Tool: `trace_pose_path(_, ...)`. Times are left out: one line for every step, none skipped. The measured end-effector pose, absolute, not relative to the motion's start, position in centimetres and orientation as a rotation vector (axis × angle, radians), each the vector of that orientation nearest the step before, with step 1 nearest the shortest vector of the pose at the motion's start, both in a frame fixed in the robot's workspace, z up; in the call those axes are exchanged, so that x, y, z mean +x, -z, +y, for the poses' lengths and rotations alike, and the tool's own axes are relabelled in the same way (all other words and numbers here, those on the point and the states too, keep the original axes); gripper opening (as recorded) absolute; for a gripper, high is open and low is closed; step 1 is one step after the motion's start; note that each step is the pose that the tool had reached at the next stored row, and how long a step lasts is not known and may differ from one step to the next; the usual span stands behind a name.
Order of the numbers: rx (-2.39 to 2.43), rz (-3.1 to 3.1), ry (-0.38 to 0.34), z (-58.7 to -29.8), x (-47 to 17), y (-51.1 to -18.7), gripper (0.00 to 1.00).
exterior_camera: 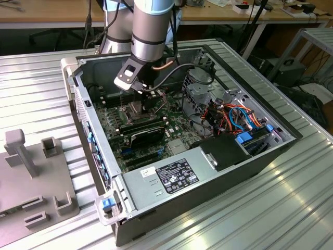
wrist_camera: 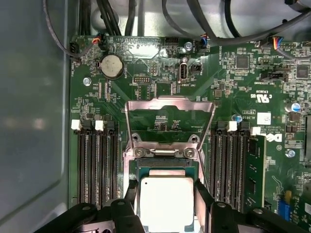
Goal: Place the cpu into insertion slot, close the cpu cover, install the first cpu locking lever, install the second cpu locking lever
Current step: 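Place the cpu into insertion slot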
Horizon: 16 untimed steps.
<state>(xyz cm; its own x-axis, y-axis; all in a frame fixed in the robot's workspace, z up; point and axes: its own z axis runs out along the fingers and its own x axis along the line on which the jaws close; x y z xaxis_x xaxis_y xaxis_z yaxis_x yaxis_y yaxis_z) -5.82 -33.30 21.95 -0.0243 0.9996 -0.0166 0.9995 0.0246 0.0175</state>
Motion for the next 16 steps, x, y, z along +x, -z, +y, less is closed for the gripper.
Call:
trace_pose_path(2.163,2.245,-0.002,-33.3,-5.8,-21.8,0.55)
trace_pose_path(2.151,2.257,-0.002,-33.3,-5.8,-21.7,0.55)
trace_pose_path(2.151,2.258,-0.001,-33.3,-5.8,-21.5,0.55)
trace_pose_path(2.151,2.258,-0.001,-33.3,-5.8,-21.3,0.55)
trace_pose_path(2.152,2.258,-0.001,-33.3,-5.9,-21.0,0.55)
trace_pose_path(2.152,2.258,0.0,-33.3,-5.9,-21.0,0.55)
trace_pose_path(2.152,2.258,0.0,-33.3,-6.0,-21.0,0.55)
trace_pose_path(2.153,2.258,0.0,-33.3,-6.0,-20.9,0.55)
trace_pose_path(2.164,2.247,0.0,-33.3,-6.0,-20.8,0.55)
trace_pose_path(2.177,2.234,0.001,-33.3,-6.0,-20.7,0.55)
trace_pose_path(2.19,2.221,0.001,-33.3,-6.0,-20.5,0.55)
trace_pose_path(2.191,2.22,0.001,-33.3,-6.0,-20.5,0.55)
trace_pose_path(2.191,2.22,0.001,-33.3,-6.0,-20.5,0.55)
trace_pose_path(2.192,2.221,0.002,-33.3,-6.0,-20.4,0.55)
trace_pose_path(2.192,2.221,0.003,-33.3,-6.0,-20.4,0.55)
trace_pose_path(2.193,2.222,0.005,-33.3,-6.0,-20.4,0.55)
